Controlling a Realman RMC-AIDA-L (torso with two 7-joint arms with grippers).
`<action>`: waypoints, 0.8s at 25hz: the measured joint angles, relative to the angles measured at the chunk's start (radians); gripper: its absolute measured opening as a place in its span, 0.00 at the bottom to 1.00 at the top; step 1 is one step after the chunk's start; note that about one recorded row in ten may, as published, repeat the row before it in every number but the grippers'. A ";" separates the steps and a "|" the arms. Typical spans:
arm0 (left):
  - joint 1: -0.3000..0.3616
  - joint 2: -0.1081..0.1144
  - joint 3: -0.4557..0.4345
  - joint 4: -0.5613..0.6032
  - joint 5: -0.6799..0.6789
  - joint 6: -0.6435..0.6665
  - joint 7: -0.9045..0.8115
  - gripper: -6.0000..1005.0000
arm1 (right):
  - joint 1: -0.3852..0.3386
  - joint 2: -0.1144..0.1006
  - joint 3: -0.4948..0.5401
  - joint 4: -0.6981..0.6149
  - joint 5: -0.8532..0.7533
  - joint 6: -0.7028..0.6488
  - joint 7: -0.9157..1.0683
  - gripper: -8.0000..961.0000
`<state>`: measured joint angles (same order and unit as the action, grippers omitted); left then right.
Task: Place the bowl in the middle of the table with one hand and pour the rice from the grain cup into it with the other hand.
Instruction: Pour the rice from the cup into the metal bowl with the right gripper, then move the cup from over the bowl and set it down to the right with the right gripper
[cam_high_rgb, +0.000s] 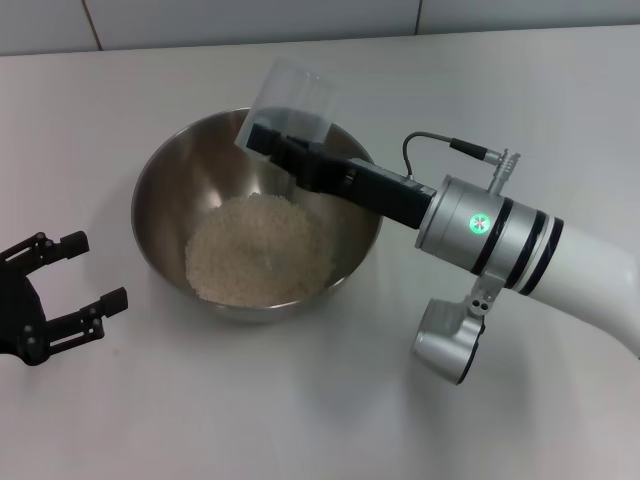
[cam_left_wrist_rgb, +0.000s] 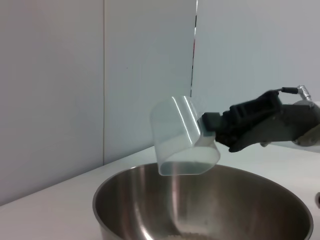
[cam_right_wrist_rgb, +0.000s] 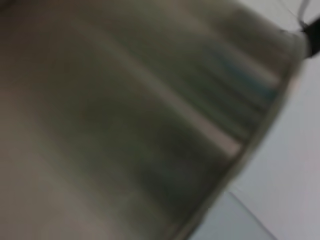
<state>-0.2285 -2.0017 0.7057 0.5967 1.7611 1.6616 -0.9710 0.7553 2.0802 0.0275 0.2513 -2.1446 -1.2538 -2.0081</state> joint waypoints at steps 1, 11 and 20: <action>0.000 0.000 0.000 0.000 0.000 0.000 0.001 0.81 | 0.000 0.000 0.002 0.000 0.000 0.003 -0.020 0.03; 0.000 -0.003 0.000 0.000 0.002 0.000 0.008 0.81 | -0.048 0.003 0.180 0.098 0.009 -0.009 0.196 0.03; -0.003 -0.004 0.000 0.000 0.003 -0.001 0.010 0.81 | -0.155 0.006 0.367 0.212 0.011 -0.061 0.745 0.03</action>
<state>-0.2312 -2.0054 0.7055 0.5967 1.7642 1.6608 -0.9607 0.6007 2.0862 0.3941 0.4633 -2.1339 -1.3153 -1.2636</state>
